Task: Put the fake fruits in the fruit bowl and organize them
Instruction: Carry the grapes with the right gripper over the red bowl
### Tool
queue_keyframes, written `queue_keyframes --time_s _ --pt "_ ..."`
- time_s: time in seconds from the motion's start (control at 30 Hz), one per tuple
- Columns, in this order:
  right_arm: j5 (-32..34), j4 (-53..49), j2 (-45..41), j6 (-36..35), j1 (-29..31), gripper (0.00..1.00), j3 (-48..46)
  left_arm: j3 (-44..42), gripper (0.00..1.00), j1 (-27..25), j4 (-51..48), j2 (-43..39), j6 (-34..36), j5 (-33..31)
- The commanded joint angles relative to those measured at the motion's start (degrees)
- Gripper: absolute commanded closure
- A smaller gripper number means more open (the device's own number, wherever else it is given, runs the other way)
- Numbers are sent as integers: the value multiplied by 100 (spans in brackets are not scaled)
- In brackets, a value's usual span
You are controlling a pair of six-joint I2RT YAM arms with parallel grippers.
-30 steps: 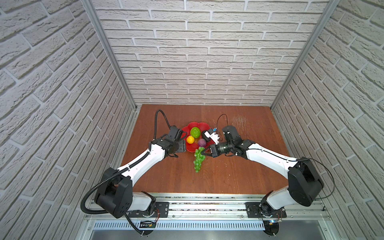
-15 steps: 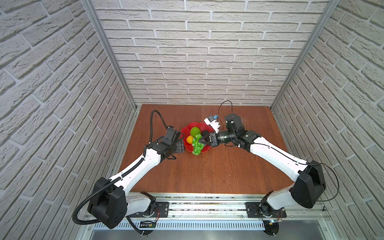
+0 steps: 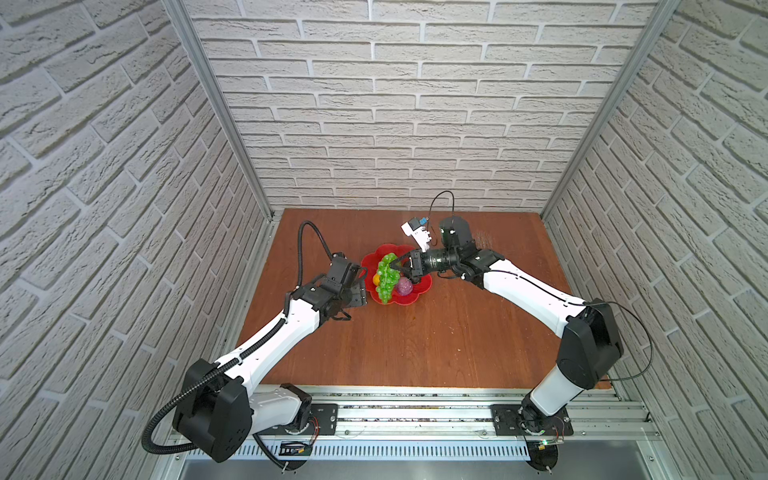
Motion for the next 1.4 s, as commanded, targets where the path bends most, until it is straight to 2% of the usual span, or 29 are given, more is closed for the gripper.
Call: queue_keyframes --time_s 0.0,0.23,0.5,1.37 --pt "31 414 16 -139 -43 94 329 -13 22 42 -4 -43 -10 -55" --pt "-6 492 280 -135 -139 94 451 23 22 58 -32 -41 31 -55" --pt "120 261 608 -528 -212 94 606 102 22 85 -113 6 139 -38" --pt "34 512 1119 -348 -290 95 673 267 22 102 -107 195 199 6"
